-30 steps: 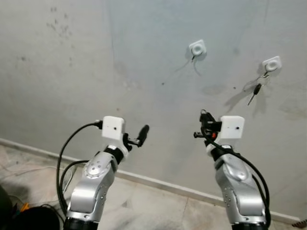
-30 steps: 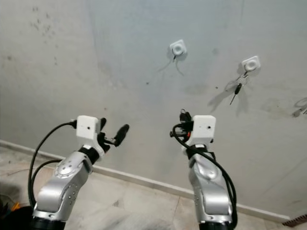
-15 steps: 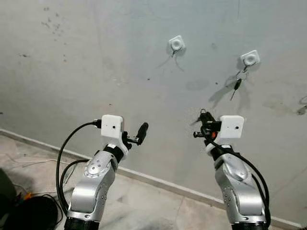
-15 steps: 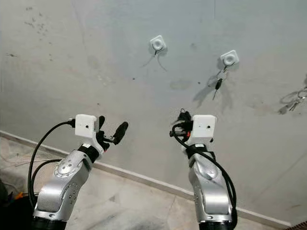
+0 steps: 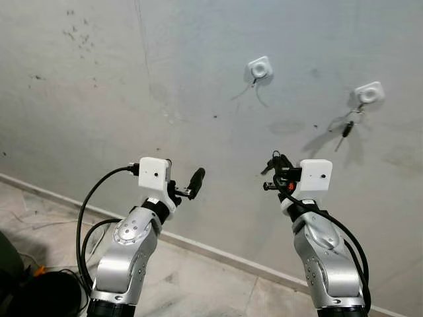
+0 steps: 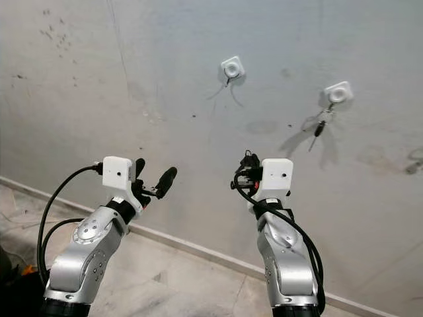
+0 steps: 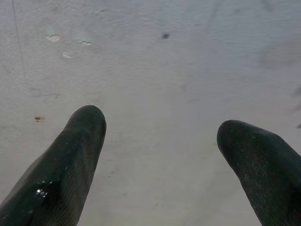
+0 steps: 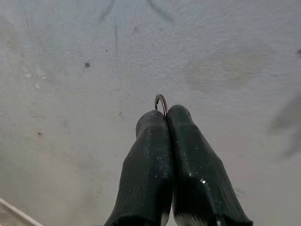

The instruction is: Hang keys on a hook

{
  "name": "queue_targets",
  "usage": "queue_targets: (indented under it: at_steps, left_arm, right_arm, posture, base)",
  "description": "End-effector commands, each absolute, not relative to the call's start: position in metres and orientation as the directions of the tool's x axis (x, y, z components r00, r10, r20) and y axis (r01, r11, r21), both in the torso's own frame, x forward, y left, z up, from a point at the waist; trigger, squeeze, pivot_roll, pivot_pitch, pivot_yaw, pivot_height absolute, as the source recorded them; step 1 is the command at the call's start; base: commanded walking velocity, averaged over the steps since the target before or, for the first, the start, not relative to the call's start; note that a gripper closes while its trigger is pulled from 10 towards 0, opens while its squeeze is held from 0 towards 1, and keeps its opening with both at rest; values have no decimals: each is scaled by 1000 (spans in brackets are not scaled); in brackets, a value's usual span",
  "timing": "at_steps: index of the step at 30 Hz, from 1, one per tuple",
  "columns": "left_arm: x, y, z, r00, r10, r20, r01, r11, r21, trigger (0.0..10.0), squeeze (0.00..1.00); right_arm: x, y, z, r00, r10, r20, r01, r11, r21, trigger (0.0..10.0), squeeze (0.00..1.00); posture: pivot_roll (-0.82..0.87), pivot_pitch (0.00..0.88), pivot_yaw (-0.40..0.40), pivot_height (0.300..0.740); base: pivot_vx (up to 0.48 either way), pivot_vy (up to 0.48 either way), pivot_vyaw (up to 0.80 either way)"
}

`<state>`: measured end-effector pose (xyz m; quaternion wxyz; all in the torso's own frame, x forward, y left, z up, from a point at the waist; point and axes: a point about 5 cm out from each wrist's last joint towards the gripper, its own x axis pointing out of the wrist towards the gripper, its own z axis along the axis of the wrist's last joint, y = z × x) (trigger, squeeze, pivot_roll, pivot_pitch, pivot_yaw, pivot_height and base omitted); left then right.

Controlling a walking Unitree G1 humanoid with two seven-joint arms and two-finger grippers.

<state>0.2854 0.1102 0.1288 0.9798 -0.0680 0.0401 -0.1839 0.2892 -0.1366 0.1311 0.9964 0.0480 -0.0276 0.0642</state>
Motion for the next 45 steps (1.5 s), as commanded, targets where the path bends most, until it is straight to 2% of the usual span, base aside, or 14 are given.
queue_targets:
  at_steps: [1,13,17,23,31,34,39,45]
  left_arm:
    - [285,110,132,926,-376,-42,366,919,-147,10000,0]
    - [284,115,130,928,-369,-57,359,924,-130,10000,0]
    - [280,121,129,928,-367,-59,361,928,-95,10000,0]
    - [273,134,129,936,-346,-64,343,938,-50,10000,0]
    - [248,159,134,959,-277,-65,281,959,45,10000,0]
    - [243,158,139,954,-297,-50,300,949,92,10000,0]
    - [241,149,154,936,-353,-7,351,927,136,10000,0]
    - [239,149,160,934,-356,-7,354,925,138,10000,0]
  right_arm:
    - [290,-138,134,990,120,73,-126,988,90,10000,0]
    - [285,-139,132,989,130,70,-136,987,85,10000,0]
    - [282,-140,131,989,133,67,-139,987,82,10000,0]
    - [272,-142,133,986,149,80,-156,983,92,10000,0]
    - [240,-151,133,983,176,45,-179,982,65,10000,0]
    - [236,-148,131,980,199,31,-200,978,60,10000,0]
    - [238,-128,136,950,311,37,-312,950,4,10000,0]
    - [248,-102,149,912,402,81,-406,913,40,10000,0]
  posture:
    - [192,0,-54,740]
    - [195,0,-55,740]
    - [201,0,-59,740]
    - [213,0,-64,740]
    - [230,0,-70,740]
    - [235,0,-66,740]
    - [252,0,-58,740]
    - [275,4,-49,740]
  base:
    - [311,0,0]
    - [312,0,0]
    - [0,0,0]
    - [0,0,0]
    - [0,0,0]
    - [0,0,0]
    - [0,0,0]
    - [0,0,0]
